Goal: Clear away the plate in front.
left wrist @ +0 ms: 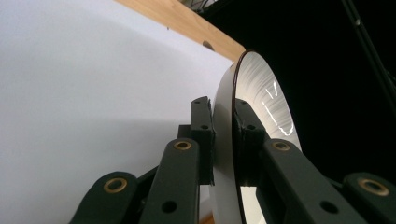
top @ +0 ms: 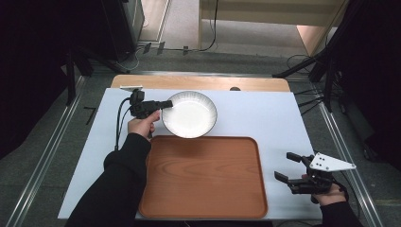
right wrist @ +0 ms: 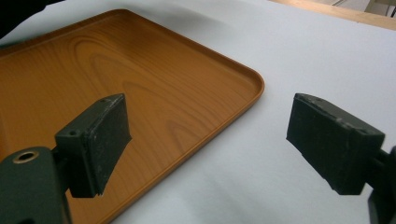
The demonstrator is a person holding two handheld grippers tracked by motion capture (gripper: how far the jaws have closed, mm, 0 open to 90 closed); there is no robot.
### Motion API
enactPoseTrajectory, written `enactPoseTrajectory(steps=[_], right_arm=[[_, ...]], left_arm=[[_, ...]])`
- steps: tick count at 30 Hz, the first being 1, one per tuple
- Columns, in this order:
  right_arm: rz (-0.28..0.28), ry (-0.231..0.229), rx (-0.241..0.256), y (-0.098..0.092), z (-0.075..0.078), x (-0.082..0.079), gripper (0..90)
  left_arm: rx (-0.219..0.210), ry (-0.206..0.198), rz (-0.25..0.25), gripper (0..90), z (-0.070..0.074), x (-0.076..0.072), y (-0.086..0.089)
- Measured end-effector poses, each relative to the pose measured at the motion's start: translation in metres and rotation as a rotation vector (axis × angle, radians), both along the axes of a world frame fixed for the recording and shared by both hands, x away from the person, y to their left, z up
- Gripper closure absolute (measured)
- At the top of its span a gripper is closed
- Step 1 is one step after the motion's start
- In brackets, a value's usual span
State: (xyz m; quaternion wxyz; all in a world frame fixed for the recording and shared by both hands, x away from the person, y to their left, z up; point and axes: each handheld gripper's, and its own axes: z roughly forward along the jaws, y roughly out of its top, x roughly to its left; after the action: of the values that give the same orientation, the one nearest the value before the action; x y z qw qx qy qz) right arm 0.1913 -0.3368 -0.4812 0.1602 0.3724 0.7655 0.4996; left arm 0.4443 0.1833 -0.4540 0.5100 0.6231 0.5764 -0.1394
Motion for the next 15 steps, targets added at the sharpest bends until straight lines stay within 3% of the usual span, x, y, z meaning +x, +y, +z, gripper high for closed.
enactPoseTrajectory(steps=[15], right_arm=[[-0.001,0.000,-0.006,0.000,0.000,0.000,14.1]], left_arm=[[0.002,0.004,-0.045,82.2,-0.011,-0.034,0.010]])
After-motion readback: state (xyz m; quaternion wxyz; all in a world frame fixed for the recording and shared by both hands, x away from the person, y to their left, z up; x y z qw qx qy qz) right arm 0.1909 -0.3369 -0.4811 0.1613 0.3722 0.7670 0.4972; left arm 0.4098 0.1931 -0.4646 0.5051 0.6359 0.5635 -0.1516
